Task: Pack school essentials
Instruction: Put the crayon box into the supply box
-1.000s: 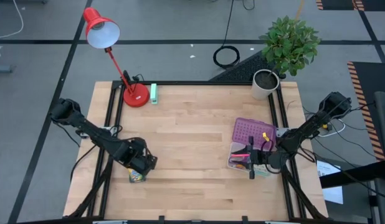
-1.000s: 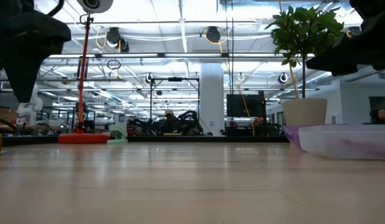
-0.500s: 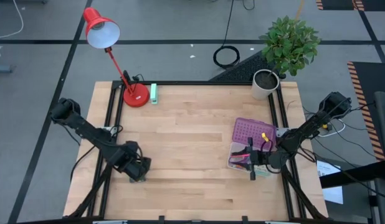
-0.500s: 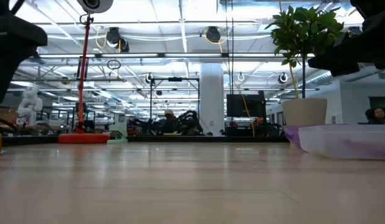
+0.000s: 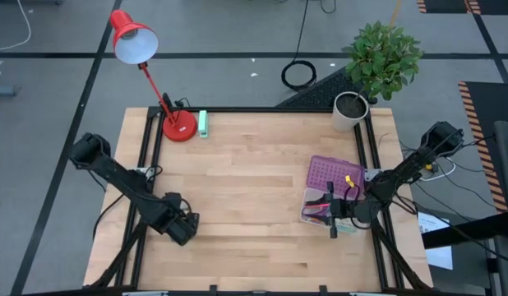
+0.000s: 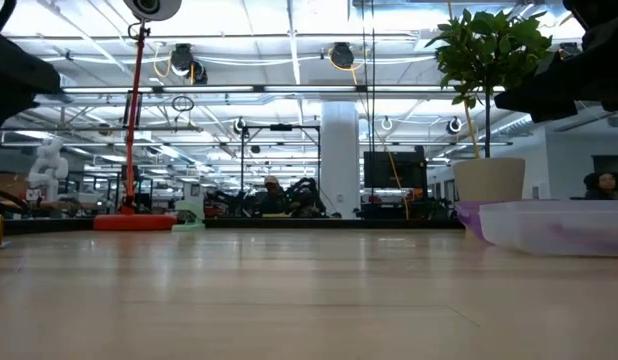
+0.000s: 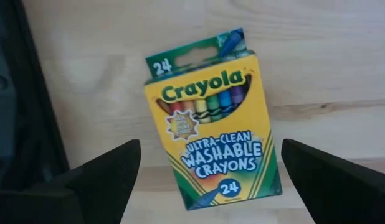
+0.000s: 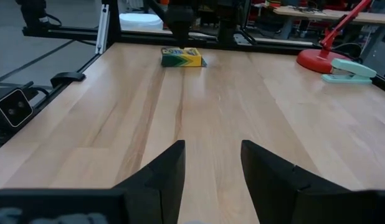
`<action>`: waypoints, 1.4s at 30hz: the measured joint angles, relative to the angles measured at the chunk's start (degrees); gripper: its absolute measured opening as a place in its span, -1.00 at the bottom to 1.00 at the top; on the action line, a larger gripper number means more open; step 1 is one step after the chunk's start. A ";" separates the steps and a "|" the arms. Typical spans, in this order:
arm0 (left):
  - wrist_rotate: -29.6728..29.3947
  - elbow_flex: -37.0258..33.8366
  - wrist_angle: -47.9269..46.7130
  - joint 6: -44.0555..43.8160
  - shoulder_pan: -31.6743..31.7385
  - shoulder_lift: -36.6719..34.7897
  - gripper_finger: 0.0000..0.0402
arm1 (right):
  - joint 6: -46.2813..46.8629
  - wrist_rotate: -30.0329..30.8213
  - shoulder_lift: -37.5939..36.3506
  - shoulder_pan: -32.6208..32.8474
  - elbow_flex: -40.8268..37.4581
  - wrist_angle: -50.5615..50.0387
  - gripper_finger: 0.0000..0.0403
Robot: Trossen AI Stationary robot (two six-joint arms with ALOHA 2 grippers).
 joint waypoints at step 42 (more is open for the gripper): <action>2.64 -0.04 11.66 -4.15 -0.50 11.09 0.94 | -0.04 -0.01 0.02 0.00 0.02 0.74 -0.26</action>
